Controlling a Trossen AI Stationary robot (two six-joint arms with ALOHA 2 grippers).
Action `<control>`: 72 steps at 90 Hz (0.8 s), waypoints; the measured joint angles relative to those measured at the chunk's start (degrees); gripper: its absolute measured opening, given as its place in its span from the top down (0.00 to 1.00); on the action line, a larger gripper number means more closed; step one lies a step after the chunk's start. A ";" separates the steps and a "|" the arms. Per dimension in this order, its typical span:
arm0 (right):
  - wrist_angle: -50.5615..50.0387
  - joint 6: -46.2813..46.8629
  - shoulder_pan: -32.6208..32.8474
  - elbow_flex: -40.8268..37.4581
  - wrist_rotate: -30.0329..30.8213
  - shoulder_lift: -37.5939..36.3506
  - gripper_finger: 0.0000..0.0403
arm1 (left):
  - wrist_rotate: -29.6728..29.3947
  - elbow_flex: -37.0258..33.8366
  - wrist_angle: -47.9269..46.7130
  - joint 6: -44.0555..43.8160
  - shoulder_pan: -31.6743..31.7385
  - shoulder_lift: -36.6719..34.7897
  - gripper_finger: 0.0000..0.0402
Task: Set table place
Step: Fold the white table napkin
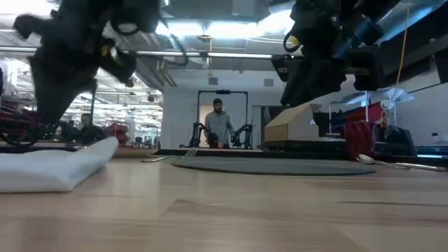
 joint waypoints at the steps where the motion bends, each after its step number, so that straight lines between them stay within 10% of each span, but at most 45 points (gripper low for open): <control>1: -0.01 0.00 0.00 0.00 0.00 0.00 0.84 | 0.03 -0.32 0.37 -0.13 -0.13 0.00 0.87; 72: 0.06 -0.02 -0.04 0.00 1.35 0.00 0.84 | 2.85 -11.57 13.29 -10.98 -4.78 -0.83 0.90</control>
